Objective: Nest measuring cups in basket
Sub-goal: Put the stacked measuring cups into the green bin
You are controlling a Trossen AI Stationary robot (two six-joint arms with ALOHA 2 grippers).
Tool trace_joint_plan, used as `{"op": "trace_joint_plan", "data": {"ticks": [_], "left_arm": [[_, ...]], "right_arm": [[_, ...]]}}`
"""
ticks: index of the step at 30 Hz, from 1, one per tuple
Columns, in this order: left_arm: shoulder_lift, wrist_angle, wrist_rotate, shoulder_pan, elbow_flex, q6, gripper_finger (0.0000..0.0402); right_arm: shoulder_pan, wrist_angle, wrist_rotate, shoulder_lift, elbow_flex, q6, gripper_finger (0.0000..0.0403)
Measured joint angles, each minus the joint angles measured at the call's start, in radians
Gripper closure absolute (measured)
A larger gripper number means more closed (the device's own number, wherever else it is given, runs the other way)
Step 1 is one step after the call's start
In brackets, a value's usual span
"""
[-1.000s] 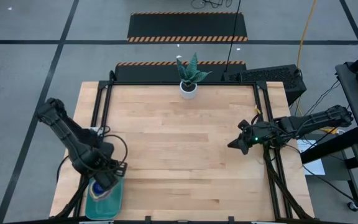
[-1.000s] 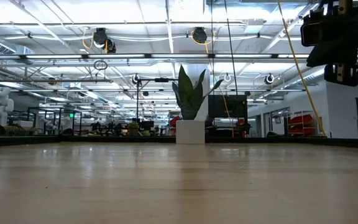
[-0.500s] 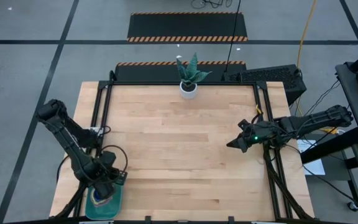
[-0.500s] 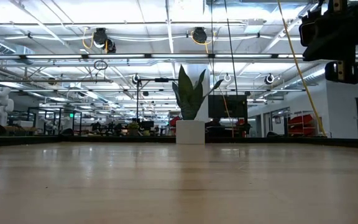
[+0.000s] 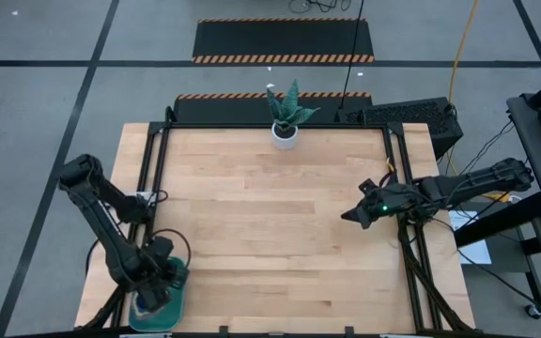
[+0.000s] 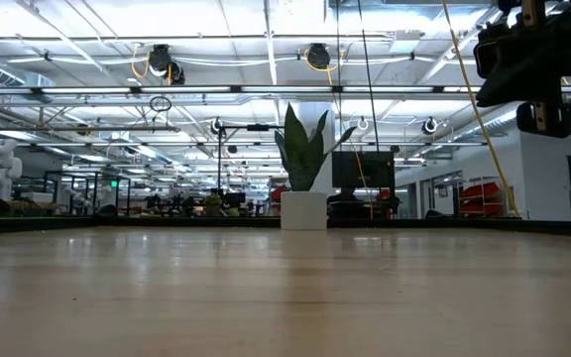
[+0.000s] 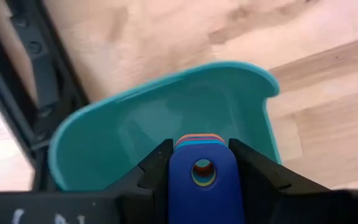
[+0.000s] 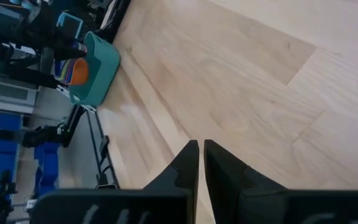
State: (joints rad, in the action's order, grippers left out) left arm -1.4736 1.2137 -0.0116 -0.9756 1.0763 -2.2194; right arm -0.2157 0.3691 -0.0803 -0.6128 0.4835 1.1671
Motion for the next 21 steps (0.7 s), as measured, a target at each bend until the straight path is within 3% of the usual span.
{"op": "trace_joint_plan", "data": {"ticks": [21], "left_arm": [[-0.176, -0.15, -0.019, 0.021, 0.0, 0.015, 0.0267]], "right_arm": [[0.0, -0.033, 0.006, -0.005, 0.0, 0.008, 0.0385]]}}
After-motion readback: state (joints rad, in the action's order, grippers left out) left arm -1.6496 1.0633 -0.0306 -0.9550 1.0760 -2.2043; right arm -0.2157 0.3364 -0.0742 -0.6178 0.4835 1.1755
